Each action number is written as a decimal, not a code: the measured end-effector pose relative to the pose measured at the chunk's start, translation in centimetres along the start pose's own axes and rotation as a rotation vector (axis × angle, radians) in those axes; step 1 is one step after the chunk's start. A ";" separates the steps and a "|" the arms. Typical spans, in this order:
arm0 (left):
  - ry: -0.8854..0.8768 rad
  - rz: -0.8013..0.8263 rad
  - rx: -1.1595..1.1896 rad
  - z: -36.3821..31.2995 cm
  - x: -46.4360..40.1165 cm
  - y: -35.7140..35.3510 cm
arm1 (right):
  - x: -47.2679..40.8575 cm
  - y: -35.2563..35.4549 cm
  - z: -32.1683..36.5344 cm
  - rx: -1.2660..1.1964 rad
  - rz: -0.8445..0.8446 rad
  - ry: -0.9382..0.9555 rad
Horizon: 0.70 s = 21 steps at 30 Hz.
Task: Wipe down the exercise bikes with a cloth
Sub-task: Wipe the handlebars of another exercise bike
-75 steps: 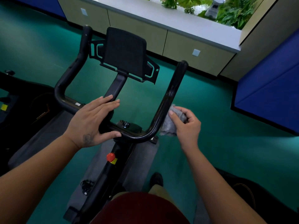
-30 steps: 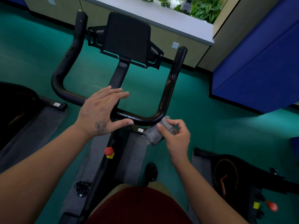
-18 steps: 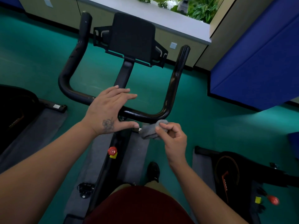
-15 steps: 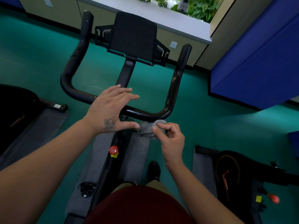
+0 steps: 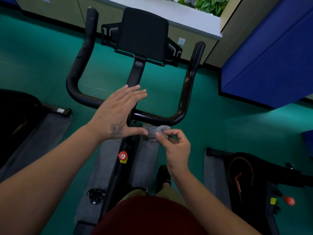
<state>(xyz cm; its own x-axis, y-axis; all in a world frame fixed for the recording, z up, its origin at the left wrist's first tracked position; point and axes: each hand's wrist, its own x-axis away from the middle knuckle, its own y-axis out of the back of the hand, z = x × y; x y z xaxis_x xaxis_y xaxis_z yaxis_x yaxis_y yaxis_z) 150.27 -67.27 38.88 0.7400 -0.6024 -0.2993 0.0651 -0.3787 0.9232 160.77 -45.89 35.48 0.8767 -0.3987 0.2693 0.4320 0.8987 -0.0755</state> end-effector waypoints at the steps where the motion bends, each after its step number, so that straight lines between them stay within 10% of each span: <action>1: -0.003 0.014 -0.002 0.0 0.0 0.0 | 0.1 -0.3 0.0 -0.007 -0.013 -0.005; 21: 0.011 0.050 0.016 0.0 0.1 0.5 | 0.8 -1.8 -0.1 -0.221 -0.055 -0.141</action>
<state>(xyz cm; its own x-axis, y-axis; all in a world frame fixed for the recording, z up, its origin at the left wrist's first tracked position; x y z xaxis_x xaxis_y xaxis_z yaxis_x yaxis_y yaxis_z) 150.34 -67.52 39.34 0.7494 -0.6130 -0.2502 0.0174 -0.3595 0.9330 160.71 -47.89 35.79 0.8192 -0.4028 0.4083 0.5275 0.8086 -0.2606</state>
